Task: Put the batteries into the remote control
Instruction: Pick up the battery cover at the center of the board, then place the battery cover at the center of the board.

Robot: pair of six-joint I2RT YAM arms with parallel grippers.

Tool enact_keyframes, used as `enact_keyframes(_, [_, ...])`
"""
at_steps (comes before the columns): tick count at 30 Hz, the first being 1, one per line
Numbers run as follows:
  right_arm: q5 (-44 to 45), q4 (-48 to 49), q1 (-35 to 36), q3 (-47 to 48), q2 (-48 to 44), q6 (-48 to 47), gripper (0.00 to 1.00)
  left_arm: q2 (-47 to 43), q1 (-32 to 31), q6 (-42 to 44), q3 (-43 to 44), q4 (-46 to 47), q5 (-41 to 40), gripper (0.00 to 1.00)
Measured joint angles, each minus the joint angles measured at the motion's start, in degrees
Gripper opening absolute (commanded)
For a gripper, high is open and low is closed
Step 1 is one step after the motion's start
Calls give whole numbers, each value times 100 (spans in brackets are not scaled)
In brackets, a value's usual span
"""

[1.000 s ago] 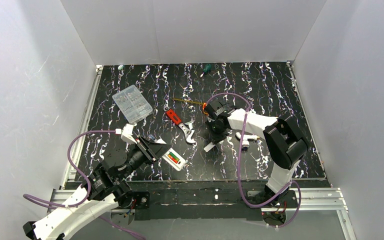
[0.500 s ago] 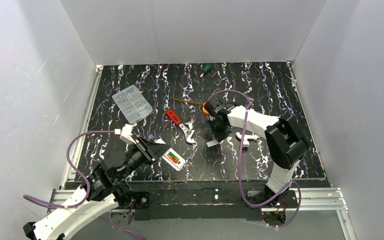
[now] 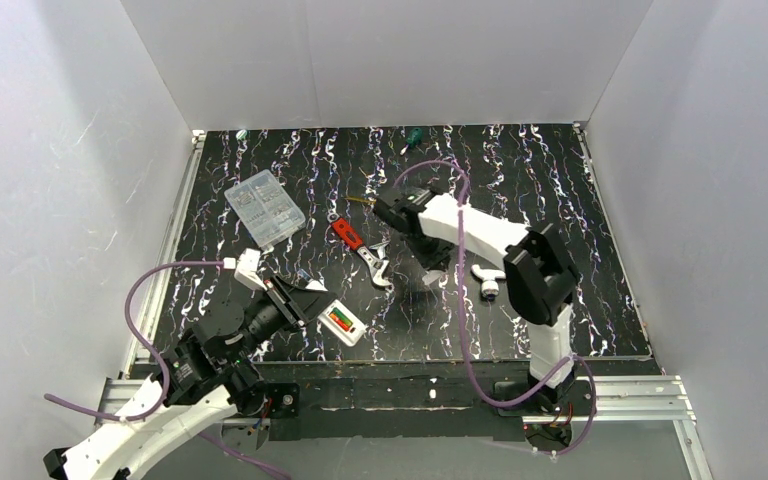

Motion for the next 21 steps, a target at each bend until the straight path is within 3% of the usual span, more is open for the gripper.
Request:
enact_keyframes(7, [142,-380,332,739,872,39,5,-79,0,105,227,-269,70,0])
enact_keyframes(21, [319,-350,315,2046,1655,90,6,-184,0,179,352,-542,111,0])
